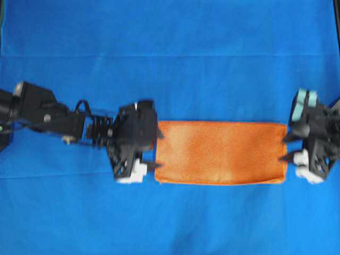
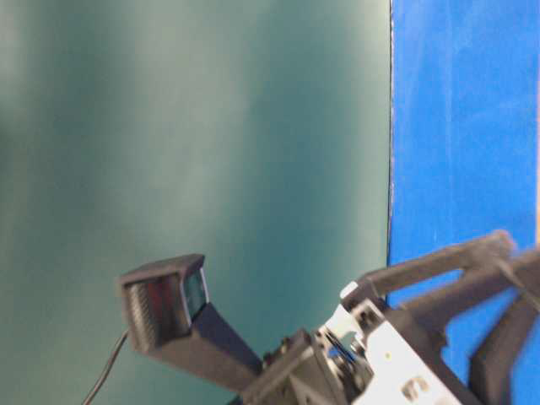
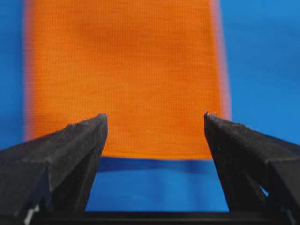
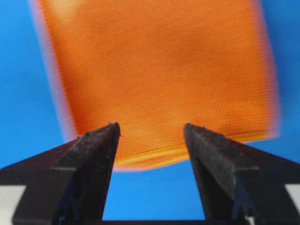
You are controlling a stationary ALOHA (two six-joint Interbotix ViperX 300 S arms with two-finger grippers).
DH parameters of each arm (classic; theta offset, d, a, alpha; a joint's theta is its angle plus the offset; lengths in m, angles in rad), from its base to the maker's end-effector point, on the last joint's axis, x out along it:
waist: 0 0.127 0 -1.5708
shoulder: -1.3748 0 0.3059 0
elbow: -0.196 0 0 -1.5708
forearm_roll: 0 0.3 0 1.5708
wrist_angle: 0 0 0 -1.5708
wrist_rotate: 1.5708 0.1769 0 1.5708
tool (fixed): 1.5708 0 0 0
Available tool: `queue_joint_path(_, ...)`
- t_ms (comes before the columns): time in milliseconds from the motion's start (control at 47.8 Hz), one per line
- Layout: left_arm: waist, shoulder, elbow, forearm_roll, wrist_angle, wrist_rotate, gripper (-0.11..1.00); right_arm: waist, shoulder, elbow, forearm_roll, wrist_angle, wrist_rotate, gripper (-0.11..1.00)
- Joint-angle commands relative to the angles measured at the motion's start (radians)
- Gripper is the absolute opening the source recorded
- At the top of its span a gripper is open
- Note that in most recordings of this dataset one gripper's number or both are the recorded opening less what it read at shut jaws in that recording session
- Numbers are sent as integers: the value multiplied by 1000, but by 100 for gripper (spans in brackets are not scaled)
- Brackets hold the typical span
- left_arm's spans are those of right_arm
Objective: Fold the orange towel.
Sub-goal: 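Pull both held corners down toward the bottom edge, folding in half, then release the corners and regrasp the folded towel's left and right ends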
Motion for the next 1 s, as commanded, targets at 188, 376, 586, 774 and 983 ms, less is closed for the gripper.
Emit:
queue_joint_path(188,100,-8,-9,2,-17,32,78,-144,14,-9,-127,44,2,61)
queue_joint_path(376,132,38,-15,2,-52,44,77,-178,98,-3,-146,28,2,61)
queue_joint_path(586,150,114,-17,2,-69,44,77,-178,215,3,-146,-64,2,61)
queue_joint_path(774,149,155,-23,2,-57,37,76,-178,276,6,-141,-120,3,61)
queue_joint_path(983,146,155,-26,2,-9,29,66,-176,276,9,-141,-124,2,57)
